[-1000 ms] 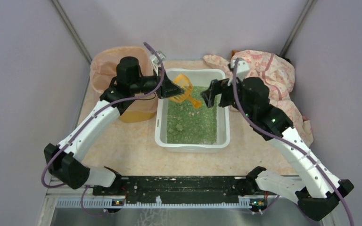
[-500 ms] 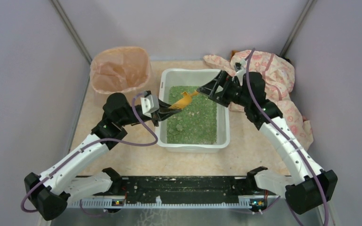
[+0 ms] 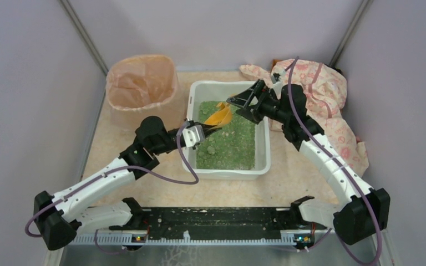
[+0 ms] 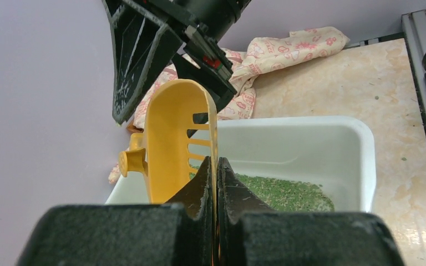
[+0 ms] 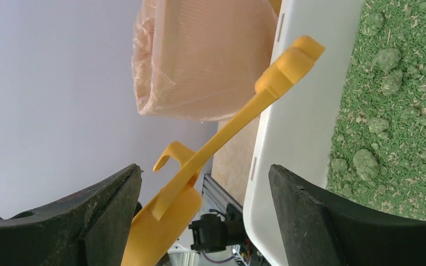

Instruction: Clean the litter box

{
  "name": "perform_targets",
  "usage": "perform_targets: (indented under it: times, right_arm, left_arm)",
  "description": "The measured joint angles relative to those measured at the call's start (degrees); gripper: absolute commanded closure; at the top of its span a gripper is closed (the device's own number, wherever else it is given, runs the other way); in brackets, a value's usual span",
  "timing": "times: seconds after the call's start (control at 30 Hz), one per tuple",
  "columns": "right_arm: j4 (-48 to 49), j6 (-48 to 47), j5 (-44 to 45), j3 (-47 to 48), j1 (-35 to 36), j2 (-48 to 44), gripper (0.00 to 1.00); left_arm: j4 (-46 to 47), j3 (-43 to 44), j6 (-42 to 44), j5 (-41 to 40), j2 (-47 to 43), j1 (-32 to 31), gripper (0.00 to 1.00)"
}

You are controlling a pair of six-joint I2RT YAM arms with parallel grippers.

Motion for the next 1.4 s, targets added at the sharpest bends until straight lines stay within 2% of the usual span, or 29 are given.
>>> perform_targets:
  times: [0.17, 0.23, 0.27, 0.37, 0.5, 0.63, 0.73, 0.8, 0.83, 0.93, 1.03, 1.2, 1.3, 1.4]
  right_arm:
    - [2.45, 1.86, -0.22, -1.05, 0.46, 3.34, 0.2]
    - [3.23, 2.29, -0.24, -1.05, 0.79, 4.7, 0.31]
    - [3.72, 2.4, -0.37, -1.05, 0.87, 5.27, 0.38]
    - [4.79, 2.69, -0.37, -1.05, 0.87, 5.9, 0.71]
    - [5.79, 5.03, -0.13, -0.98, 0.83, 6.01, 0.98]
    - [6.19, 7.63, -0.11, -0.94, 0.87, 6.01, 1.0]
    - [5.9, 8.24, -0.09, -0.94, 0.87, 6.01, 1.0]
    - [6.34, 8.39, 0.26, -0.94, 0.85, 6.01, 1.0]
    - [6.84, 8.39, 0.57, -0.94, 0.85, 6.01, 1.0]
    - [8.87, 7.39, 0.94, -0.94, 0.87, 5.88, 1.0]
    - [10.05, 6.21, 1.2, -0.94, 0.85, 5.86, 1.0]
    - [11.52, 2.99, 1.88, -0.94, 0.87, 5.86, 1.0]
    - [11.78, 0.52, 2.82, -0.98, 0.76, 5.84, 1.0]
    - [13.2, -1.51, 3.76, -1.68, 0.15, 5.33, 1.0]
  left_arm:
    - [0.24, 0.0, 2.45, -2.49, 1.07, -2.25, 1.0]
    - [0.2, 0.0, 2.95, -2.97, 1.11, -3.08, 1.0]
    - [0.15, 0.0, 3.08, -3.15, 1.09, -3.45, 1.0]
    - [-0.13, -0.04, 3.56, -3.3, 1.09, -4.2, 1.0]
    - [-1.05, -0.44, 4.22, -3.56, 1.09, -4.68, 1.0]
    - [-2.95, -1.77, 5.75, -3.93, 1.29, -4.94, 1.0]
    - [-2.64, -1.86, 5.88, -4.22, 1.29, -5.07, 0.8]
    - [-2.6, -1.86, 5.31, -4.74, 1.29, -5.07, 0.56]
    - [-2.73, -1.86, 4.09, -4.94, 1.29, -5.07, 0.47]
    - [-3.48, -1.51, -1.14, -5.84, 1.29, -5.18, 0.32]
    - [-6.34, 1.81, -7.3, -7.26, 1.29, -5.18, 0.24]
    - [-8.15, 7.96, -17.46, -7.58, 1.27, -5.29, 0.15]
    - [-7.65, 10.54, -24.57, -8.98, 0.5, -5.29, 0.04]
    - [-5.84, 10.29, -31.19, -10.73, -0.85, -5.29, 0.01]
